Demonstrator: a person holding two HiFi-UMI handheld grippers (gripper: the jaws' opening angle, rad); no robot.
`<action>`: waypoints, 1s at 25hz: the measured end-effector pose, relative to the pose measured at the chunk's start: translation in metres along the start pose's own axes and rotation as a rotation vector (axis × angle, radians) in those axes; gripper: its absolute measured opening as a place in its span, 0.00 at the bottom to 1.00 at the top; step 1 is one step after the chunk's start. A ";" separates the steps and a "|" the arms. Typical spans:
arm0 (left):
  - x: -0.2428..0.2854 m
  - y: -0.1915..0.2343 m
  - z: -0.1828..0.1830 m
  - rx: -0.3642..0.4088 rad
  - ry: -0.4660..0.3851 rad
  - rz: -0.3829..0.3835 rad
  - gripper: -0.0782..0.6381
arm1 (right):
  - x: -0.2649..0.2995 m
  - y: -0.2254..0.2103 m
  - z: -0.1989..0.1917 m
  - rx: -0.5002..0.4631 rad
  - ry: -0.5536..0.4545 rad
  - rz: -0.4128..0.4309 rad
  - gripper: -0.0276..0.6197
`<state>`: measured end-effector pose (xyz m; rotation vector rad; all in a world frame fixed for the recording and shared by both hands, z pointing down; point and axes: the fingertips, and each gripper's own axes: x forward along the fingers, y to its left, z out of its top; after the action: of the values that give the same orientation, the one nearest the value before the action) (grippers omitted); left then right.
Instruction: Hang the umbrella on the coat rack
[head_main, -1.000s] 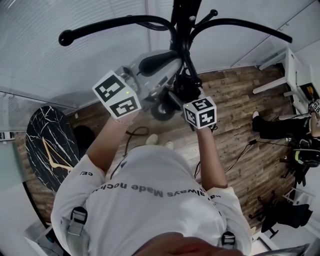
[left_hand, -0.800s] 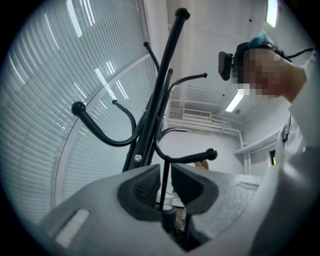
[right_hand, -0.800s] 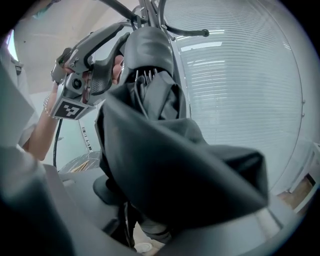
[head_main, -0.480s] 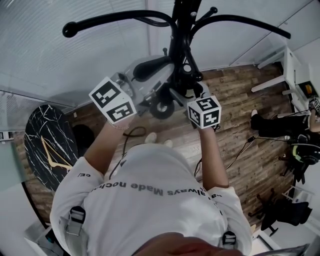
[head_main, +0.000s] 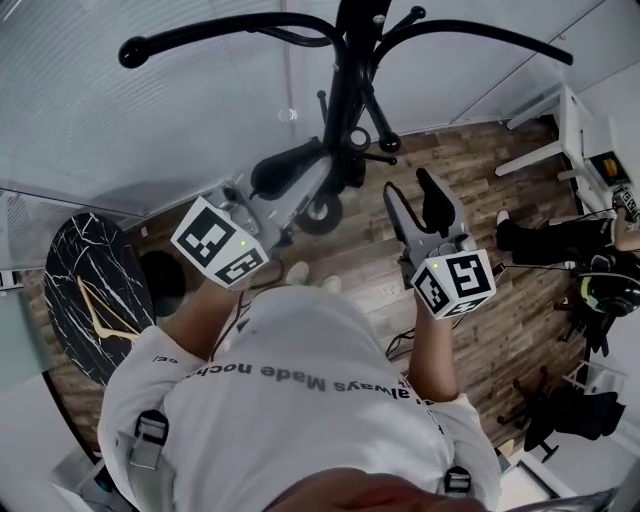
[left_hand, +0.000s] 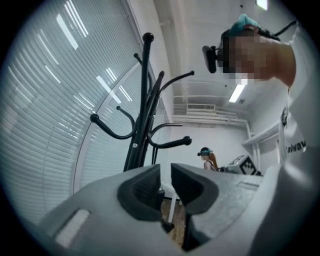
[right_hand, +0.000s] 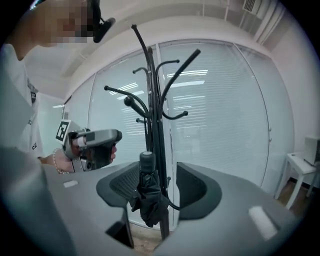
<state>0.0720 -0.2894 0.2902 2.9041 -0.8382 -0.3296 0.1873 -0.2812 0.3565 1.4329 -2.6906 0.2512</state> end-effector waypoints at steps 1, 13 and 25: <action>-0.001 -0.004 -0.001 0.014 0.005 0.006 0.20 | -0.008 0.003 0.005 -0.009 -0.012 -0.009 0.39; -0.012 -0.034 -0.016 0.051 0.050 0.012 0.16 | -0.072 0.032 0.021 -0.047 -0.056 -0.132 0.17; -0.016 -0.062 -0.024 0.082 0.057 -0.014 0.16 | -0.083 0.033 0.013 -0.056 -0.047 -0.171 0.13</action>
<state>0.0964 -0.2271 0.3064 2.9805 -0.8424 -0.2177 0.2065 -0.1975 0.3278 1.6596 -2.5682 0.1309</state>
